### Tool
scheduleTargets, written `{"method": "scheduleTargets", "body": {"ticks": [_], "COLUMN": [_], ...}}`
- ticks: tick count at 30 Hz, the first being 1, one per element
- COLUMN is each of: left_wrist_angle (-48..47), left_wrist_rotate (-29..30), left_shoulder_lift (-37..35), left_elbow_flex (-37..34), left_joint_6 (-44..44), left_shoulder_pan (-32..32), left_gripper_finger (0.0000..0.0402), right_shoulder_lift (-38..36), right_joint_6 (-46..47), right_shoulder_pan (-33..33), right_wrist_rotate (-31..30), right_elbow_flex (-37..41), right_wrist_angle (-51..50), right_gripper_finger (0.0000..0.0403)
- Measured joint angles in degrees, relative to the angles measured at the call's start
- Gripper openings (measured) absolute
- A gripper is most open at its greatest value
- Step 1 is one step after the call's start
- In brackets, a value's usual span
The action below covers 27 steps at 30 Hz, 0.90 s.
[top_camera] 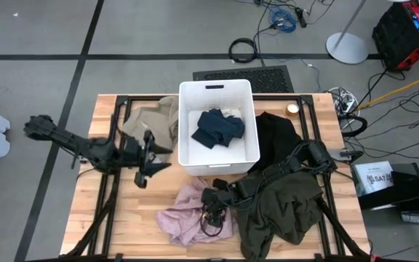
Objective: Sort clothes
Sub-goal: Put the pink shirt into the white laundry bin
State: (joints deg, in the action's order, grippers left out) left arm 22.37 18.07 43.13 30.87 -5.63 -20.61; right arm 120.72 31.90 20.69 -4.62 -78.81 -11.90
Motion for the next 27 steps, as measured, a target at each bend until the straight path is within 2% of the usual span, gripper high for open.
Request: {"method": "scheduleTargets", "body": {"ticks": [4, 6, 15, 27], "left_wrist_angle": [14.36, 17.13, 16.7, 16.25], "left_wrist_rotate": [0.67, 1.23, 6.93, 7.3], "left_shoulder_lift": [-0.13, -0.15, -0.37, -3.3], "left_elbow_flex": [-7.98, -9.45, -9.81, -9.79], "left_joint_6": [0.3, 1.76, 6.49, 7.98], "left_shoulder_pan": [-2.77, -3.32, -3.42, -3.48], "left_gripper_finger": [0.0215, 0.0215, 0.0215, 0.0215], "right_shoulder_lift": [-0.12, -0.19, -2.33, -22.6], "right_joint_6": [0.0, -0.02, -3.48, -20.92], "right_shoulder_pan": [0.35, 0.69, 1.09, -1.18], "right_wrist_rotate": [0.02, -0.02, 0.92, 1.44], "right_elbow_flex": [0.0, 0.0, 0.15, -0.02], "right_wrist_angle": [-0.1, -0.34, 1.86, 6.12], "right_gripper_finger": [0.0013, 0.0013, 0.0013, 0.0011]}}
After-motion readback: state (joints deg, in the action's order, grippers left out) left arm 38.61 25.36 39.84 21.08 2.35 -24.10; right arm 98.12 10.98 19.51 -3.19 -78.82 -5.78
